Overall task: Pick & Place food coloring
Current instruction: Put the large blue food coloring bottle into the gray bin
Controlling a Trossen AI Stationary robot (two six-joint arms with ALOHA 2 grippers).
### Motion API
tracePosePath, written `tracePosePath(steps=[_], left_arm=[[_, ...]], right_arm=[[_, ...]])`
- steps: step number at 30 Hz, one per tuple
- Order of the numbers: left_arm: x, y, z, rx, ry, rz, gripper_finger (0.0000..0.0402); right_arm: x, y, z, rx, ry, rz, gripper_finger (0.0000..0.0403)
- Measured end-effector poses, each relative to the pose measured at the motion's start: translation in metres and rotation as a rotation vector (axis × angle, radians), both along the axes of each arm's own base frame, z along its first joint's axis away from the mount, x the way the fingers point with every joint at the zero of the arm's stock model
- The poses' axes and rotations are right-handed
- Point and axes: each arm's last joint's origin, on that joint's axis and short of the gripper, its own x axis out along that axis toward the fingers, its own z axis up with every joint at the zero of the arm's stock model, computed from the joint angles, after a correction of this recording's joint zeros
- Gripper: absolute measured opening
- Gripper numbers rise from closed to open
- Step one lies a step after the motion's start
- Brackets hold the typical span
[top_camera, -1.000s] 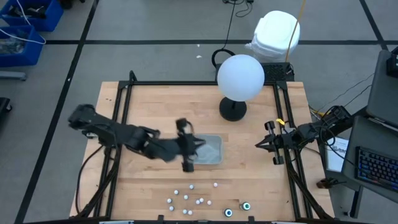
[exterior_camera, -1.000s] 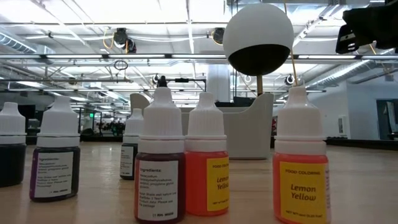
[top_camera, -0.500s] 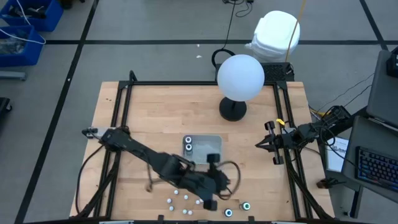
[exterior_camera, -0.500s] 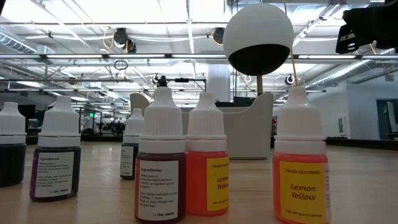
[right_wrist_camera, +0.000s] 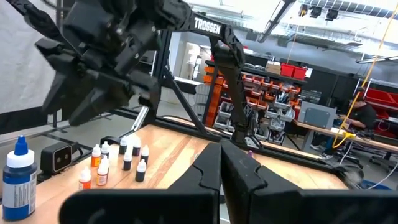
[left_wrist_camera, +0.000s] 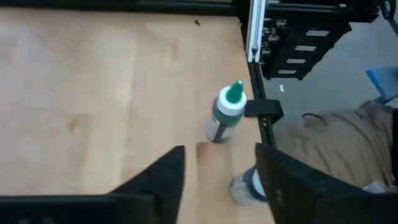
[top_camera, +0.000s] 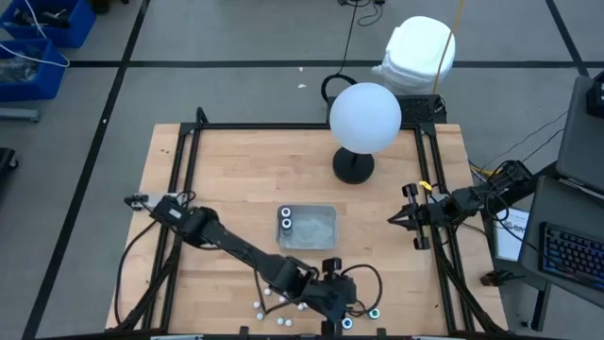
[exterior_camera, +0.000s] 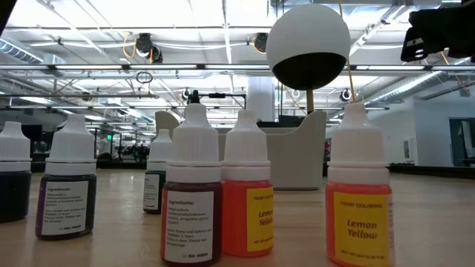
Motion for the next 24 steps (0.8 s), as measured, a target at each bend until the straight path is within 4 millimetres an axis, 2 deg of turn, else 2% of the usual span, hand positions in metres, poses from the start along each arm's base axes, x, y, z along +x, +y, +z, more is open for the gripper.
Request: tracePosePath(steps=[5,10,15,24], left_arm=[[0.002,-0.018,-0.02,-0.045,0.018,-0.059,0.0272],[-0.001,-0.031,-0.026,-0.065,0.012,-0.099,0.0308],[0.0,-0.033,-0.034,-0.084,-0.012,-0.09,0.0316],[0.002,-0.032,-0.062,-0.124,0.006,-0.117,0.0294]], right_arm=[[0.0,0.0,0.0,0.0,0.0,0.0,0.0],[0.0,0.0,0.0,-0.001,0.003,0.0,0.0],[0.0,0.0,0.0,-0.002,0.004,0.0,0.0],[0.0,0.0,0.0,-0.002,0.004,0.0,0.0]])
